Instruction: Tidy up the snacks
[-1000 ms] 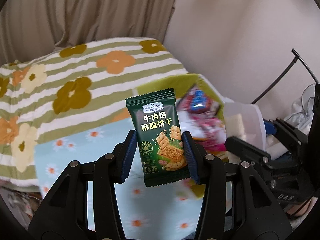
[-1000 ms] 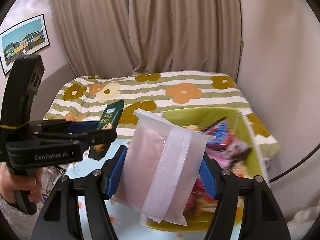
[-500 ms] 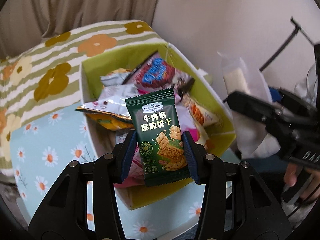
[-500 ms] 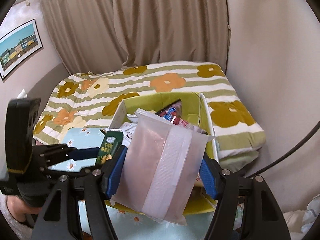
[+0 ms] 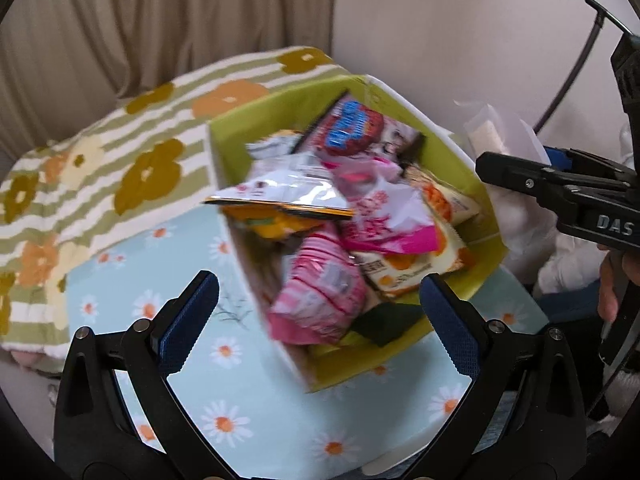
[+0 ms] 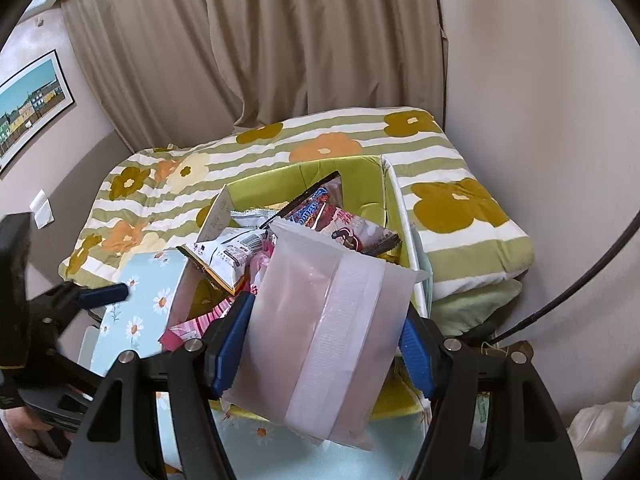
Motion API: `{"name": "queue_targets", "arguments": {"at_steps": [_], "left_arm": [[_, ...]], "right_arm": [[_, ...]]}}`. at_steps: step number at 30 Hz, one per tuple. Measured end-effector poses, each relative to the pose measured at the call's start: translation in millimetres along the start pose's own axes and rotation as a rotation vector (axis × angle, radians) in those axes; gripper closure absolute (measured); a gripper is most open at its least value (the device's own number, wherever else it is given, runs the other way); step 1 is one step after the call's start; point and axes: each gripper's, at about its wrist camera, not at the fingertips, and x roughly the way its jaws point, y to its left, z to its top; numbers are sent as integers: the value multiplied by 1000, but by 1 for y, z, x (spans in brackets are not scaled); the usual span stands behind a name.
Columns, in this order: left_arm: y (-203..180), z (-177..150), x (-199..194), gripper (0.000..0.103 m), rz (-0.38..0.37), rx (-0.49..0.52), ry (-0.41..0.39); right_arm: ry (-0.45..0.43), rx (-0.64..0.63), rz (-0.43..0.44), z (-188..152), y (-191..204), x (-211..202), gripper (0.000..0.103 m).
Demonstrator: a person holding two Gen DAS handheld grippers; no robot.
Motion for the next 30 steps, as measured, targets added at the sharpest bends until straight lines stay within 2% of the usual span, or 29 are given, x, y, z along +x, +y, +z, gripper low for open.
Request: {"name": "queue_targets", "arguments": {"at_steps": [2,5,13,17,20,24,30], "left_arm": [[6,-1,-3,3,21,-20,-8],[16,-3,-4,3,44,-65,-7],[42,-29,-12,3,80,-216,-22],[53,-41,-37,3,94,-264,-67],[60,-47,-71,3,128,-277,-133],[71,-60,-132,3,172,-288,-260],[73,-102,-221,0,288,-261,-443]], "right_arm": [[0,-19,-1,2,3,6,35],[37,-57,-37,3,6,15,1],[37,-62,-62,-13,7,15,1],[3,-60,-50,-12,22,-2,1],[-52,-70,-51,-9,42,-27,1],[-147,-81,-49,-11,78,-74,1],[-264,-111,-68,-37,138,-138,1]]}}
